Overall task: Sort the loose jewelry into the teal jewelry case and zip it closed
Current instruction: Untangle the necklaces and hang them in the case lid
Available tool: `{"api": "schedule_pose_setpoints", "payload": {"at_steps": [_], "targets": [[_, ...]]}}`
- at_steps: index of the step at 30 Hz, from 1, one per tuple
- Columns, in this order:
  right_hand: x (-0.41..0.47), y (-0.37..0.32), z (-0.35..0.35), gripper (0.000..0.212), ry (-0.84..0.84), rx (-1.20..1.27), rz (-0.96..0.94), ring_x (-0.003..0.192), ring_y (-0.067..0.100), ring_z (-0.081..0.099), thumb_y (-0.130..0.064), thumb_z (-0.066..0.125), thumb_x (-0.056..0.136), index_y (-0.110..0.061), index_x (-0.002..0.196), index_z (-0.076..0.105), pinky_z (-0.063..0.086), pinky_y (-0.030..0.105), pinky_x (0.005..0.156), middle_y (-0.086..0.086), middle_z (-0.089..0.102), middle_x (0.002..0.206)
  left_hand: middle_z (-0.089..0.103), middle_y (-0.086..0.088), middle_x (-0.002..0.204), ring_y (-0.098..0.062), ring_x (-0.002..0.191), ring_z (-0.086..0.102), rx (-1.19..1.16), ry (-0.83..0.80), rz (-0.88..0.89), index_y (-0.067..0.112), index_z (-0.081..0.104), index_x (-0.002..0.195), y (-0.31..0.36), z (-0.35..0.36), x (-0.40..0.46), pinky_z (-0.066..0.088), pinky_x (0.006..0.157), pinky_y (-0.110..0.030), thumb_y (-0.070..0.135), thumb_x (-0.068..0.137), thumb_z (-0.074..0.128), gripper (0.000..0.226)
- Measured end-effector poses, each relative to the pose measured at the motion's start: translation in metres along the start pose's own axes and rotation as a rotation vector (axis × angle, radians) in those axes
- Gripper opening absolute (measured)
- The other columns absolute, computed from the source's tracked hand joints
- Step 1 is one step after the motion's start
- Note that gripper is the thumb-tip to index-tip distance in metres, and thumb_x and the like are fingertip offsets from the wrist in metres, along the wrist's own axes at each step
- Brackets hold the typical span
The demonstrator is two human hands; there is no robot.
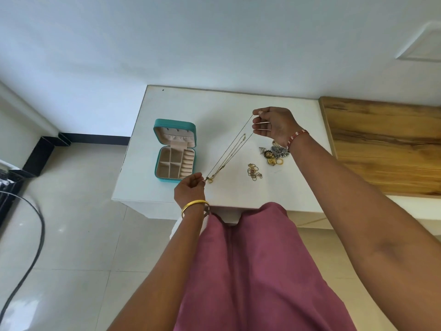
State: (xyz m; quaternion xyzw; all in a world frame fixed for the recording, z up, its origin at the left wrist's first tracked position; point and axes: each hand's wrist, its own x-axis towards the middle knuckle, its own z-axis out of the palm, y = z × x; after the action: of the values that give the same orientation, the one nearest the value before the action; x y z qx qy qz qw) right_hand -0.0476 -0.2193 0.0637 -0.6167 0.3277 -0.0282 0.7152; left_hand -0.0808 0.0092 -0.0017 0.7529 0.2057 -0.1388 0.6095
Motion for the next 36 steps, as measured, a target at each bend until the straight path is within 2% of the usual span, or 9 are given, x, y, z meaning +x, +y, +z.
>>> {"api": "schedule_pose_setpoints", "payload": {"at_steps": [4,14,20,24,26,28,30,33,36], "targets": [[0.03,0.006,0.0,0.023,0.01,0.017,0.03,0.065,0.02,0.058,-0.003,0.043,0.095,-0.008,0.083,0.062,0.055,0.029,0.066,0.008,0.058,0.073,0.071,-0.013,0.098,-0.012,0.084,0.06,0.121,0.044,0.108,0.002,0.069,0.1,-0.001,0.013,0.011,0.044,0.085,-0.018,-0.003,0.08,0.063,0.022],[0.079,0.031,0.002,0.017,-0.007,-0.069,0.07,0.064,0.018,0.058,0.001,0.051,0.09,-0.008,0.08,0.061,0.054,0.028,0.068,0.008,0.059,0.074,0.071,-0.009,0.095,-0.013,0.079,0.058,0.184,0.127,0.154,0.007,0.07,0.095,-0.02,0.034,0.022,0.032,0.061,0.009,-0.001,0.082,0.06,0.019],[0.092,0.038,0.004,0.02,0.029,-0.167,0.041,0.062,0.015,0.058,0.004,0.052,0.089,-0.006,0.075,0.061,0.056,0.02,0.057,0.01,0.058,0.071,0.069,-0.009,0.097,-0.013,0.08,0.057,0.257,0.135,0.181,0.006,0.069,0.099,-0.022,0.034,0.022,0.032,0.064,0.009,-0.002,0.082,0.059,0.021],[0.097,0.044,0.003,0.019,0.054,-0.242,0.023,0.052,0.01,0.057,0.004,0.055,0.087,-0.006,0.072,0.061,0.053,0.017,0.05,0.009,0.058,0.069,0.068,-0.01,0.099,-0.013,0.079,0.056,0.299,0.132,0.183,0.007,0.069,0.1,-0.021,0.036,0.02,0.035,0.072,-0.004,-0.002,0.083,0.058,0.022],[0.101,0.048,0.003,0.012,0.094,-0.31,-0.008,0.042,0.006,0.055,0.003,0.058,0.086,-0.001,0.076,0.064,0.052,0.017,0.048,0.009,0.059,0.067,0.067,-0.01,0.099,-0.016,0.08,0.059,0.334,0.122,0.186,0.008,0.069,0.1,-0.021,0.036,0.02,0.039,0.075,-0.011,-0.001,0.084,0.058,0.022],[0.103,0.052,0.004,0.007,0.137,-0.364,-0.048,0.042,0.008,0.053,0.003,0.059,0.083,0.002,0.081,0.066,0.051,0.019,0.047,0.008,0.06,0.064,0.065,-0.013,0.1,-0.024,0.085,0.062,0.374,0.104,0.202,0.008,0.07,0.099,-0.022,0.036,0.021,0.042,0.078,-0.018,-0.001,0.084,0.057,0.022],[0.104,0.056,0.005,0.01,0.157,-0.399,-0.079,0.045,0.012,0.051,0.005,0.06,0.08,0.0,0.073,0.065,0.048,0.019,0.046,0.008,0.06,0.062,0.064,-0.014,0.102,-0.028,0.089,0.062,0.409,0.086,0.212,0.008,0.07,0.099,-0.022,0.036,0.022,0.043,0.08,-0.023,-0.001,0.084,0.056,0.022],[0.104,0.062,0.006,0.008,0.165,-0.48,-0.126,0.048,0.015,0.05,0.008,0.059,0.077,0.009,0.079,0.066,0.046,0.019,0.045,0.004,0.059,0.06,0.063,-0.014,0.104,-0.027,0.092,0.061,0.439,0.075,0.217,0.008,0.069,0.101,-0.023,0.036,0.022,0.041,0.081,-0.021,-0.001,0.085,0.055,0.023],[0.107,0.066,0.008,0.009,0.181,-0.547,-0.156,0.049,0.014,0.051,0.006,0.06,0.077,0.009,0.082,0.067,0.047,0.022,0.048,0.0,0.058,0.059,0.061,-0.013,0.107,-0.025,0.096,0.059,0.469,0.072,0.214,0.008,0.069,0.103,-0.023,0.035,0.021,0.035,0.081,-0.015,0.001,0.087,0.054,0.023]]}}
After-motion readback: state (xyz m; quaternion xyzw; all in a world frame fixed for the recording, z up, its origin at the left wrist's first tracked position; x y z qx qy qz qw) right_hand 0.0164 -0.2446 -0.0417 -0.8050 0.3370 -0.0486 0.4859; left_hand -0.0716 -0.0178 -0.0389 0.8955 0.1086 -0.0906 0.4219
